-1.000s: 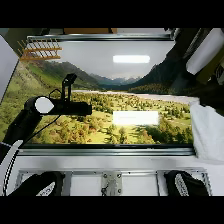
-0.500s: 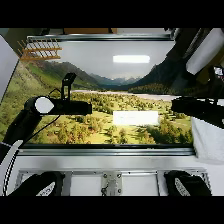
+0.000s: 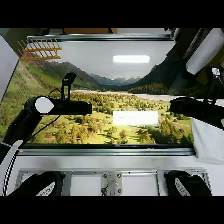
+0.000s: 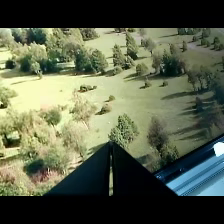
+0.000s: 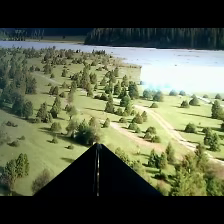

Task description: Fold the clothes and pants, and hang the long-sleeved shirts on hangers.

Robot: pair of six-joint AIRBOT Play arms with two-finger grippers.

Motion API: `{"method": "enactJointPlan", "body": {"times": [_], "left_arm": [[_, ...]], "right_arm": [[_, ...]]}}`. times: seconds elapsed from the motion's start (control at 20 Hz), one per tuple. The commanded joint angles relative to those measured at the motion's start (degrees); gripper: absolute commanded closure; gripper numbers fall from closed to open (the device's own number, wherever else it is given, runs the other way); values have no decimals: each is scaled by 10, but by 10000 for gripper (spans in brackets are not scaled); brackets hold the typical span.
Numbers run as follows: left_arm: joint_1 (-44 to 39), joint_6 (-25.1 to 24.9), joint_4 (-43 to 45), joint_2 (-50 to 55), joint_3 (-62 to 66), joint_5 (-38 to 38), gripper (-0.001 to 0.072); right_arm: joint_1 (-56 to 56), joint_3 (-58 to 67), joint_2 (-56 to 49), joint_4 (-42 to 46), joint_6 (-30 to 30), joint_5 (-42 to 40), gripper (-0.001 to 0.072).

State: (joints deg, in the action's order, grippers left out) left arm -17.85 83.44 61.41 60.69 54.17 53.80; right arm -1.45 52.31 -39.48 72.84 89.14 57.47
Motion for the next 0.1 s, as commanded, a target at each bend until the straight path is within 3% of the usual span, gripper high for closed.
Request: {"method": "enactJointPlan", "body": {"times": [0.0,0.05], "left_arm": [[0,0,0,0,0,0,685],[0,0,0,0,0,0,685]], "right_arm": [[-1,0,0,0,1,0,683],[-1,0,0,0,1,0,683]]}}
